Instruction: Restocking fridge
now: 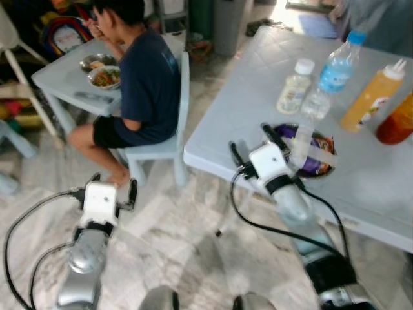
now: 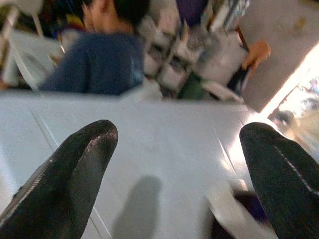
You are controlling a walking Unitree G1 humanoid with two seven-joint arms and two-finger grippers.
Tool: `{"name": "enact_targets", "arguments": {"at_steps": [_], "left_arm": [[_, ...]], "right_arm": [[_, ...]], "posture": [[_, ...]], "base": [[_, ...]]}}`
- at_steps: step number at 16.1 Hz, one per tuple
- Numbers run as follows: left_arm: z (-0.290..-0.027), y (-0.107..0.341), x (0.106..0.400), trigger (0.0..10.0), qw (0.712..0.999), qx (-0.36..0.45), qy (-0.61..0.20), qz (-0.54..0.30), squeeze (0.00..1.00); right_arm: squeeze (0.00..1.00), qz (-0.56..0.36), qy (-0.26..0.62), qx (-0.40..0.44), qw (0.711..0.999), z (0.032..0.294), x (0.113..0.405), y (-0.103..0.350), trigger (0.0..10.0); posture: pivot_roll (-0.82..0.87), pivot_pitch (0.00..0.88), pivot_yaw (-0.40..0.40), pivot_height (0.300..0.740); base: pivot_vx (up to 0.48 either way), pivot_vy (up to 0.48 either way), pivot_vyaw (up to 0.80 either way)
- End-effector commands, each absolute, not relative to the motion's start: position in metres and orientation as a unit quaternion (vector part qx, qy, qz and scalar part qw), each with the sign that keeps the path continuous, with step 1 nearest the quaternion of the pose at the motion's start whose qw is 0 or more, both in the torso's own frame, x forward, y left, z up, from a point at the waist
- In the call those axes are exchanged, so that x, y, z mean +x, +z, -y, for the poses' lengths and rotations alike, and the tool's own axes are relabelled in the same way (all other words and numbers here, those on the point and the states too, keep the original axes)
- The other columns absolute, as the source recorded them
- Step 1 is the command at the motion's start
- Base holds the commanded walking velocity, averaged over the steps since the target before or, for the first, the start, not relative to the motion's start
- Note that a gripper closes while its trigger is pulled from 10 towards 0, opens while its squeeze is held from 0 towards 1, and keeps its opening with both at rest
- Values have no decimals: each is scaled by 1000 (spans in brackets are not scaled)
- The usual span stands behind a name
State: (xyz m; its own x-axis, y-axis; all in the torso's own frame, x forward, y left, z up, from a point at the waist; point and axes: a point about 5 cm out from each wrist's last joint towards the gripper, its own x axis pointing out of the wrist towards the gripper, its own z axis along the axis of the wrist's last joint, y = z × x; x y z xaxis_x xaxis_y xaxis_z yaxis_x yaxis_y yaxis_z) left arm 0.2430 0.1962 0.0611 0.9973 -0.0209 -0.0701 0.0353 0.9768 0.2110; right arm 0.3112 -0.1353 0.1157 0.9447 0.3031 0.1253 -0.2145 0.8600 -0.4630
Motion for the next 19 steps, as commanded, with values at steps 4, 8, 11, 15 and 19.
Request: {"name": "enact_targets", "arguments": {"at_steps": [4,8,11,15,19], "left_arm": [[-197,59,239,10000,992,114,-22,-44,0],[-195,58,239,10000,992,113,-27,-45,0],[-194,58,240,10000,992,114,-29,-47,0],[-192,56,240,10000,991,114,-35,-51,0],[-189,54,240,10000,991,115,-39,-57,0]], "right_arm": [[0,56,95,-253,961,154,311,106,10000],[0,32,81,-274,958,160,308,100,10000],[0,25,91,-271,958,158,301,95,10000],[0,7,116,-249,961,157,297,92,10000],[0,-17,158,-249,955,162,306,90,10000]], "posture": [[8,89,-10,740],[4,92,-12,740],[2,95,-12,740],[-3,95,-12,740],[0,96,-15,740]], "base": [[0,0,0],[0,0,0],[0,0,0],[0,0,0],[0,0,0]]}}
